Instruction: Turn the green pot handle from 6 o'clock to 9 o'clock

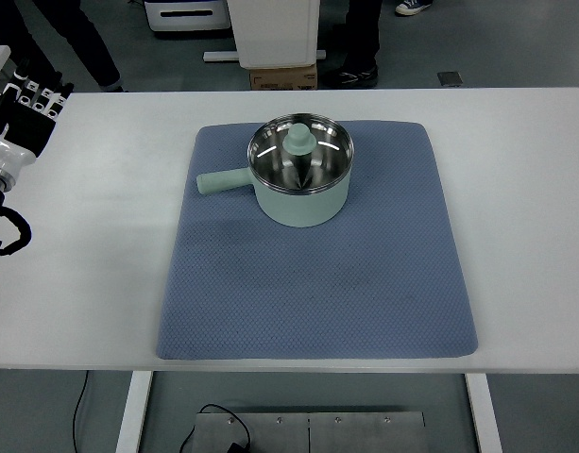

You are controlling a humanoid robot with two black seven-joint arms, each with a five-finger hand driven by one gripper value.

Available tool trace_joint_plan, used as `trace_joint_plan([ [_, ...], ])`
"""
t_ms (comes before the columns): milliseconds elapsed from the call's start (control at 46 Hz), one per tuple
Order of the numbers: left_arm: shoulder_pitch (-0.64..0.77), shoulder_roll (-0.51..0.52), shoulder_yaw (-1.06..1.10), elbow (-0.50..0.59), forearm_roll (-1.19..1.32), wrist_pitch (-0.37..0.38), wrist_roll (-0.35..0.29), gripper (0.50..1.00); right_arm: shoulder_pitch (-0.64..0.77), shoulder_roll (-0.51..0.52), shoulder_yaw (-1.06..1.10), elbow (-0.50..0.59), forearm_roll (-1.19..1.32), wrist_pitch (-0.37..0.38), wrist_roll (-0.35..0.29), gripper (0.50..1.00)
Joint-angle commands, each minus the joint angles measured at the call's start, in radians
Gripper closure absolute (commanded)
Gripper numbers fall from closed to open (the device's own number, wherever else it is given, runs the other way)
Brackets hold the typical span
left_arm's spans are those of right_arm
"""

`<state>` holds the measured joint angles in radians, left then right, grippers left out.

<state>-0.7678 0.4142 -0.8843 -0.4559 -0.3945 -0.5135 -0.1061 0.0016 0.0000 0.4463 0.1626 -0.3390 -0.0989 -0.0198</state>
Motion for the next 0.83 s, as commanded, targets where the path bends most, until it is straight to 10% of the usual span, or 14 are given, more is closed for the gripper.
trace_joint_plan([
  [0, 0.015, 0.0, -0.001, 0.005, -0.014, -0.003, 0.0, 0.5, 0.0, 0.0, 0.0, 0.0, 0.0, 0.001, 0.0, 0.5],
  [804, 0.061, 0.008, 0.001, 0.005, -0.007, 0.003, 0.0, 0.5, 0.003, 0.0, 0.002, 0.006, 0.005, 0.005, -0.009, 0.5],
])
